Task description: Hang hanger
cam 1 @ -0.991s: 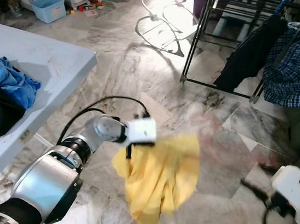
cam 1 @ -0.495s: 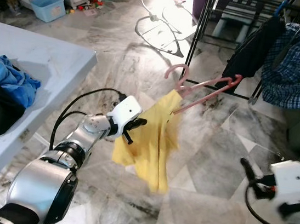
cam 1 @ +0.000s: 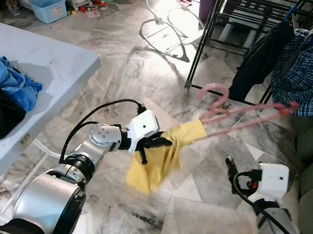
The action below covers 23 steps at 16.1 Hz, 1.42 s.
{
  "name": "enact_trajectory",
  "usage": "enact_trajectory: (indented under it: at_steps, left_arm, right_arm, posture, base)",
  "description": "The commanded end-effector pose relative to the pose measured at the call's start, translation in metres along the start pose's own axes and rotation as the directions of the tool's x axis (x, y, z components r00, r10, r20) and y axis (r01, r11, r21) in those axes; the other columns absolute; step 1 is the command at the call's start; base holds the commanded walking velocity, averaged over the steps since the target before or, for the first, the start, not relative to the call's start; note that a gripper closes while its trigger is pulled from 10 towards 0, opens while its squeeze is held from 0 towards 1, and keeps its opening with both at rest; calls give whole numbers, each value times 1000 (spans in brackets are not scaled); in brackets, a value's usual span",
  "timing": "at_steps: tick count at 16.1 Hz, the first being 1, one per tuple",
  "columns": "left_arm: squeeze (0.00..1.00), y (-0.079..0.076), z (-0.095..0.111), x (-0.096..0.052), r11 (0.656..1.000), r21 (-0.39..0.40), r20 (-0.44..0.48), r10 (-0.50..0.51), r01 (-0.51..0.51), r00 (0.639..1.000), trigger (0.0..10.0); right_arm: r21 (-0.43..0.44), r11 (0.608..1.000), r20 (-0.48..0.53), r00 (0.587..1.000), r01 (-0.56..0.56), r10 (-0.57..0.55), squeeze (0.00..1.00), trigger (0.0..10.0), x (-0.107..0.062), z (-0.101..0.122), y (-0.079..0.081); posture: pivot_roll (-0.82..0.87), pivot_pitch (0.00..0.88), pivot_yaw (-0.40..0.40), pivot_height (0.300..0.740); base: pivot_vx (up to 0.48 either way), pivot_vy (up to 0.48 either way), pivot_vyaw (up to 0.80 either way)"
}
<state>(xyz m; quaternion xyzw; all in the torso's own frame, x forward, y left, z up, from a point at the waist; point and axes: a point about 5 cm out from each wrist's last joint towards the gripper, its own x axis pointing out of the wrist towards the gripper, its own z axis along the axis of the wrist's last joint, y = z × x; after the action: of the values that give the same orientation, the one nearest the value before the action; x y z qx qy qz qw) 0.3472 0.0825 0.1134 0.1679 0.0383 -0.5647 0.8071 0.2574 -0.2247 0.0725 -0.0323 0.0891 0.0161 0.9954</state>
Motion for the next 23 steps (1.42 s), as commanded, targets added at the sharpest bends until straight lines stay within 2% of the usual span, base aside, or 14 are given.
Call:
enact_trajectory:
  at_steps: [1,3,4,5,8,10,13,14,15,18,19,21,22,23]
  left_arm:
    - [0,5,16,1,997,79,45,-29,25,999,0]
    - [0,8,30,4,984,165,57,-76,66,995,0]
    - [0,11,38,5,980,182,80,-94,78,992,0]
    - [0,14,50,8,974,213,105,-102,78,989,0]
    - [0,16,64,13,965,247,146,-121,82,982,0]
    - [0,16,73,14,958,269,182,-154,102,971,0]
    - [0,15,86,15,948,291,243,-206,132,948,0]
    - [0,16,95,15,944,298,286,-231,143,930,0]
    - [0,16,96,15,943,298,293,-235,145,927,0]
    - [0,19,105,12,937,310,329,-265,162,906,0]
    - [0,18,104,12,936,312,326,-267,164,907,0]
    - [0,17,102,11,932,314,325,-282,178,903,0]
    - [0,16,103,12,931,316,329,-290,185,899,0]
    - [0,16,104,12,930,316,332,-294,188,896,0]
  right_arm:
    - [6,1000,-11,1000,6,-6,1000,10000,0,-4,-2]
    - [47,998,-34,998,-43,44,1000,10000,-2,-12,5]
    - [53,996,-33,997,-70,71,1000,10000,-5,-14,9]
    - [71,989,-27,991,-131,134,1000,10000,-10,-17,17]
    - [109,963,-25,968,-245,250,1000,10000,-20,-24,28]
    - [94,956,-50,958,-277,282,1000,10000,-26,-30,30]
    - [112,964,-62,967,-241,249,1000,10000,-26,-35,22]
    - [94,975,-85,975,-199,207,1000,10000,-23,-39,15]
    - [92,977,-87,975,-194,202,1000,10000,-22,-39,14]
    - [39,995,-41,995,-93,95,1000,10000,-14,-30,-1]
    - [45,998,-22,998,-52,53,1000,10000,-12,-26,-6]
    - [59,997,12,999,-49,48,1000,10000,-12,-18,-11]
    - [84,995,22,998,-62,60,976,10000,-12,-17,-10]
    - [97,993,29,997,-73,71,871,10000,-12,-17,-9]
  posture:
    - [-10,98,-36,740]
    - [-11,107,-31,740]
    - [-10,113,-28,740]
    - [-15,120,-20,740]
    - [-18,119,-12,740]
    - [-24,119,-6,740]
    - [-22,121,-6,740]
    - [-18,122,-6,740]
    - [-18,122,-6,740]
    - [-6,128,-7,740]
    - [-4,130,-7,740]
    - [-9,135,-4,740]
    - [-10,137,-5,740]
    - [-10,137,-5,740]
  base:
    - [0,0,0]
    - [0,0,0]
    - [0,0,0]
    - [0,0,0]
    - [0,0,0]
    - [0,0,0]
    - [0,0,0]
    - [0,0,0]
    - [0,0,0]
    - [0,0,0]
    - [0,0,0]
    - [0,0,0]
    - [0,0,0]
    - [0,0,0]
